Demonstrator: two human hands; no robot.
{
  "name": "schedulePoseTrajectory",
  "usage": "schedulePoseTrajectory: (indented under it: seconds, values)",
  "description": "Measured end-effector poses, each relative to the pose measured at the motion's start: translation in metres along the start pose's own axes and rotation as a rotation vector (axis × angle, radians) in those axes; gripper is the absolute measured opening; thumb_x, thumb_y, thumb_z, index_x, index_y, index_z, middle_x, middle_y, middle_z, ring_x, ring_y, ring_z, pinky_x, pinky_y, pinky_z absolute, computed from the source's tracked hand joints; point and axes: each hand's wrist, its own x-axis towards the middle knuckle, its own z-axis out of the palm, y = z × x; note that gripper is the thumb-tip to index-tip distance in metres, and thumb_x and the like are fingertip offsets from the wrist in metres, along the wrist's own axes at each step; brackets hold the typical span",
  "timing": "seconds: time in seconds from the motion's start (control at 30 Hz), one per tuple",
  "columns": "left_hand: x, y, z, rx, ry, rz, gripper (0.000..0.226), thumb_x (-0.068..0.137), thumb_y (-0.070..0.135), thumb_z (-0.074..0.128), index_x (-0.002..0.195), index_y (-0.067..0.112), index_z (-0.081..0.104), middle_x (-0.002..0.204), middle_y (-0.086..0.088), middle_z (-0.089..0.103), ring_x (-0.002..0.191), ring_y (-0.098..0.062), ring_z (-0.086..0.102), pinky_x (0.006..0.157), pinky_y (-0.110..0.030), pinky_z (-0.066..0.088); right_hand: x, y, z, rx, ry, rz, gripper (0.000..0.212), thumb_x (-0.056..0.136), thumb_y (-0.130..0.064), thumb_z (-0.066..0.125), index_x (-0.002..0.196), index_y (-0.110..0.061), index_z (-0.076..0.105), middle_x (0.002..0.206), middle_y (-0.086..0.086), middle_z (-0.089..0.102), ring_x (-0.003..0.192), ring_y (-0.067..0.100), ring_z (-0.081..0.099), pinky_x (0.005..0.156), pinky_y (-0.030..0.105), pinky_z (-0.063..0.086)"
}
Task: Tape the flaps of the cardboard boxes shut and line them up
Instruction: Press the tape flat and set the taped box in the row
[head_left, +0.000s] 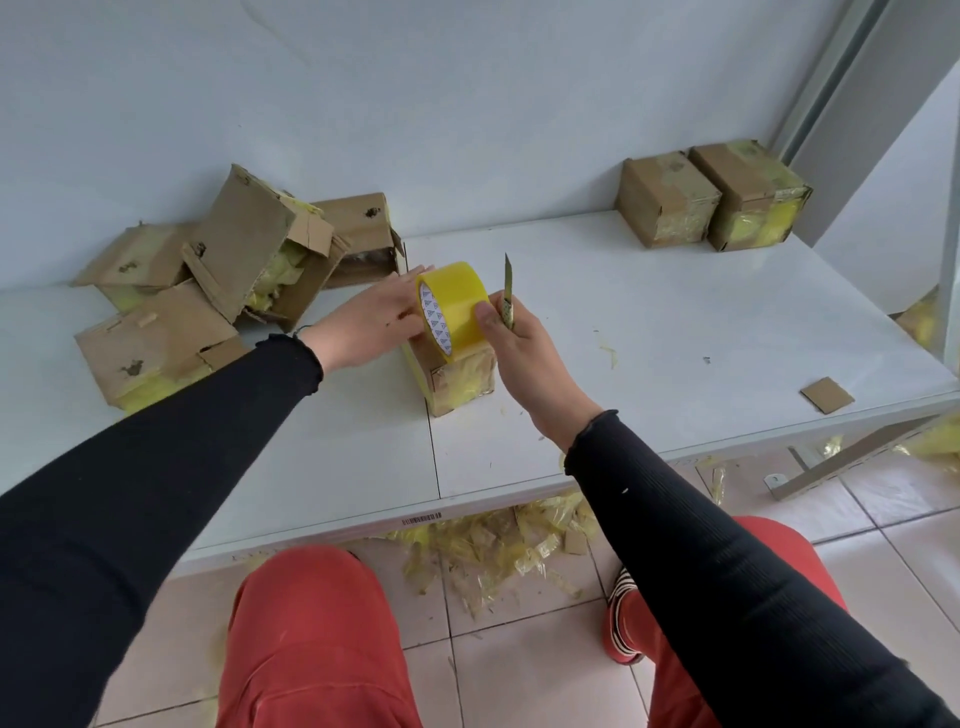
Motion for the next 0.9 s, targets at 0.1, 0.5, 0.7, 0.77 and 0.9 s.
schedulePoseTrajectory:
  seconds: [0.1, 0.5, 0.7, 0.77, 0.9]
  values:
    - [0.0, -0.002, -0.009, 0.188, -0.121, 0.085, 0.061, 0.096, 0.053, 0.044, 0.152, 0.029, 0.041, 0.163, -0.002, 0.032, 0.151, -0.024, 0.022, 0.125, -0.04, 0.019, 0.002, 0.005, 0.002, 0.01, -0.009, -0.024, 0.028, 0.111, -0.027, 0.043, 0.084, -0.019, 0.045, 0.082, 0.0, 0.041, 0.078, 0.017, 0.037, 0.071, 0.035, 0.032]
    - [0.0, -0.011, 0.0, 0.409, -0.176, 0.05, 0.119, 0.068, 0.104, 0.039, 0.158, 0.028, 0.027, 0.172, -0.003, -0.02, 0.154, -0.011, -0.028, 0.129, -0.038, -0.005, -0.025, 0.016, -0.012, -0.103, -0.099, -0.146, 0.022, 0.111, -0.022, 0.042, 0.106, -0.008, 0.058, 0.095, -0.001, 0.066, 0.09, 0.023, 0.059, 0.087, 0.041, 0.047]
    - [-0.004, -0.002, 0.005, 0.385, -0.193, 0.041, 0.092, 0.078, 0.095, 0.036, 0.151, 0.066, -0.013, 0.168, -0.004, -0.027, 0.151, -0.017, -0.035, 0.12, -0.035, -0.018, -0.075, 0.05, -0.025, -0.377, -0.137, -0.026, 0.028, 0.111, -0.034, 0.039, 0.088, -0.018, 0.042, 0.077, 0.0, 0.051, 0.07, 0.018, 0.045, 0.067, 0.04, 0.038]
    - [-0.009, 0.0, 0.013, 0.395, -0.158, 0.047, 0.085, 0.083, 0.088, 0.033, 0.152, 0.066, -0.012, 0.169, -0.006, -0.025, 0.153, -0.023, -0.033, 0.124, -0.042, -0.016, -0.077, 0.055, -0.021, -0.427, -0.149, 0.032, 0.03, 0.111, -0.034, 0.038, 0.088, -0.015, 0.039, 0.077, 0.004, 0.05, 0.071, 0.021, 0.045, 0.067, 0.041, 0.037]
    - [-0.021, 0.01, 0.031, 0.335, -0.056, -0.014, 0.086, 0.085, 0.079, 0.045, 0.153, 0.066, -0.006, 0.171, -0.006, -0.02, 0.154, -0.021, -0.03, 0.127, -0.046, -0.008, -0.066, 0.056, -0.017, -0.464, -0.174, 0.059, 0.03, 0.111, -0.032, 0.038, 0.086, -0.015, 0.036, 0.073, -0.001, 0.042, 0.068, 0.018, 0.038, 0.066, 0.039, 0.031]
